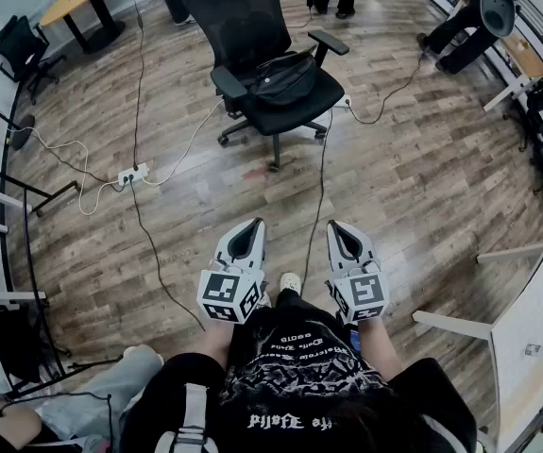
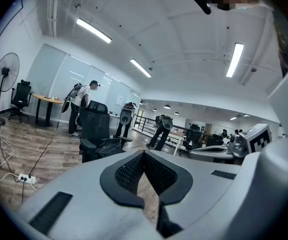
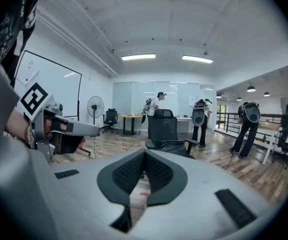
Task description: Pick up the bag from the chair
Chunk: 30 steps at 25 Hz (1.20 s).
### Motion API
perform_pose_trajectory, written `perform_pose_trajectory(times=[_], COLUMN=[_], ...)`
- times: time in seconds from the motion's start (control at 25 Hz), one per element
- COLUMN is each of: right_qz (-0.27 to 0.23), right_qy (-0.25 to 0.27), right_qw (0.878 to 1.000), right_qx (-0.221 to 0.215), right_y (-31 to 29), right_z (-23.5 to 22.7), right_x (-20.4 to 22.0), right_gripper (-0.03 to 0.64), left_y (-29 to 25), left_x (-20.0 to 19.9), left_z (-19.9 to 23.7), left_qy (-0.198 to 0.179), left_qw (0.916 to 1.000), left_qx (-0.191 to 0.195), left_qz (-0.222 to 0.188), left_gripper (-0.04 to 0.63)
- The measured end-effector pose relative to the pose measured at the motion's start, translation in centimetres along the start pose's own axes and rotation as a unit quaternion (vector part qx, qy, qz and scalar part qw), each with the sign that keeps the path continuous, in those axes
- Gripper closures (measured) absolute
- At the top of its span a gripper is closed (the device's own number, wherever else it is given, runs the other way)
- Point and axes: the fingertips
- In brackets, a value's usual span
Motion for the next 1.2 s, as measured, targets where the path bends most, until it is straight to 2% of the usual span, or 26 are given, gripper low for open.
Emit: perform_pose_trajectory(times=[0.52, 0.8, 0.84, 0.88, 0.92, 1.0, 1.08, 1.16, 1.2], right_qz=[-0.017, -0.023, -0.021, -0.018, -0.016, -0.015, -0.015, -0.017, -0.018], right_qy=[0.002, -0.026, -0.026, -0.027, -0.028, -0.026, -0.022, -0.021, -0.024], right_qw=[1.000, 0.999, 0.999, 0.999, 0.999, 1.000, 1.000, 1.000, 1.000], right_qx=[0.007, 0.008, 0.004, -0.001, -0.004, -0.007, -0.012, -0.008, -0.006], right_y=[-1.0, -0.5, -0.5, -0.4, -0.3, 0.0, 0.2, 0.4, 0.5], right_z=[-1.1, -2.4, -2.3, -2.2, -2.2, -2.1, -1.9, -2.1, -2.3], right_x=[-1.6, -1.2, -1.0, -0.8, -0.6, -0.3, -0.3, -0.2, -0.2], right_gripper=[0.615, 0.612, 0.602, 0.525, 0.512, 0.510, 0.389, 0.379, 0.379], left_y=[-0.5, -0.9, -0.8, -0.8, -0.7, -0.7, -0.7, -0.6, -0.6], left_x=[-1.3, -0.4, -0.4, -0.4, -0.3, -0.2, -0.3, -0.3, -0.3], left_z=[-0.1, 0.3, 0.2, 0.1, -0.1, -0.6, -1.0, -0.9, -0.8], left_qy=[-0.016, -0.017, -0.017, -0.017, -0.017, -0.019, -0.019, -0.017, -0.016], left_qw=[0.9998, 0.9992, 0.9992, 0.9993, 0.9994, 0.9996, 0.9997, 0.9997, 0.9997], left_qx=[-0.004, -0.035, -0.035, -0.034, -0.031, -0.021, -0.013, -0.016, -0.017], left_qz=[-0.014, 0.004, 0.002, 0.001, 0.000, -0.001, -0.002, -0.006, -0.008], left_gripper=[0.589, 0.589, 0.588, 0.588, 0.582, 0.532, 0.417, 0.361, 0.356])
Point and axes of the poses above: the fingertips, and each gripper's own axes: y backward along the fingers, z to its left, x out of its underside, and after that the axes turned 3 degrees about z, right-handed
